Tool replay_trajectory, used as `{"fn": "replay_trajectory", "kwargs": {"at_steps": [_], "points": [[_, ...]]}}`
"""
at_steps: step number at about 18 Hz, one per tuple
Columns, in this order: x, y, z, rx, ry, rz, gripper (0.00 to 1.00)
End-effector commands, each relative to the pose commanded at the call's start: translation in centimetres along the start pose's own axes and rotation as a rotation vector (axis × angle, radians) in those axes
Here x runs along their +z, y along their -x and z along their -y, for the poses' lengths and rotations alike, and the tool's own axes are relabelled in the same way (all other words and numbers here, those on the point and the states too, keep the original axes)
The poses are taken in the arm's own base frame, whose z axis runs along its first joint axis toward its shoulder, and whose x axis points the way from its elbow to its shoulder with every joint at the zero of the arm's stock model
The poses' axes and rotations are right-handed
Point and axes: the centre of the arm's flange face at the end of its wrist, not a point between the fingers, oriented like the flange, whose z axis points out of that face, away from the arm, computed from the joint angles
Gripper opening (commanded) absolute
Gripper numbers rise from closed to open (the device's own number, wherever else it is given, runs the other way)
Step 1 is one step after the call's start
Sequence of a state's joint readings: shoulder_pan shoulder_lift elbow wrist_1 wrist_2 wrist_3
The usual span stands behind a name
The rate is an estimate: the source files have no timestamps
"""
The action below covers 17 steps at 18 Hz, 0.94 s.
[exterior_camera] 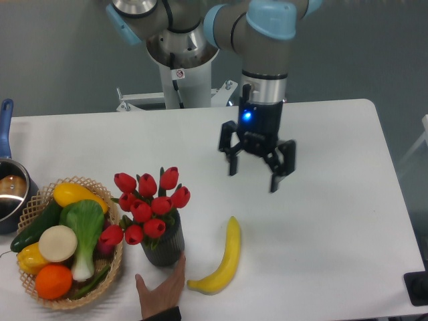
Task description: Insert the flowers into the vase
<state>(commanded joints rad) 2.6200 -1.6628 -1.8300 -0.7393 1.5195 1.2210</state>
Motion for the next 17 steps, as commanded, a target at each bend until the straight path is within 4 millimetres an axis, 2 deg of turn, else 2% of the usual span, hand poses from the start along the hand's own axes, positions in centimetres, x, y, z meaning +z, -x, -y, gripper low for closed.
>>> {"fn": "replay_trajectory", "kwargs": {"at_steps": [2, 4, 7, 12, 14, 17], "points": [[0.5, 0.6, -1.6, 0.023, 0.084, 0.0, 1.0], [0.7, 2.2, -5.4, 0.037, 0.136, -0.038, 1.0], [-0.2, 3.9, -9.0, 0.121, 0.174, -0.117, 1.0], [-0.8, 4.7, -15.3, 0.204, 0.153, -0.255, 1.0], [-0.9, 5.0, -17.0, 0.239, 0.149, -0.273, 1.0], [-0.7, 5.0, -18.0, 0.228, 0.129, -0.278, 1.0]]}}
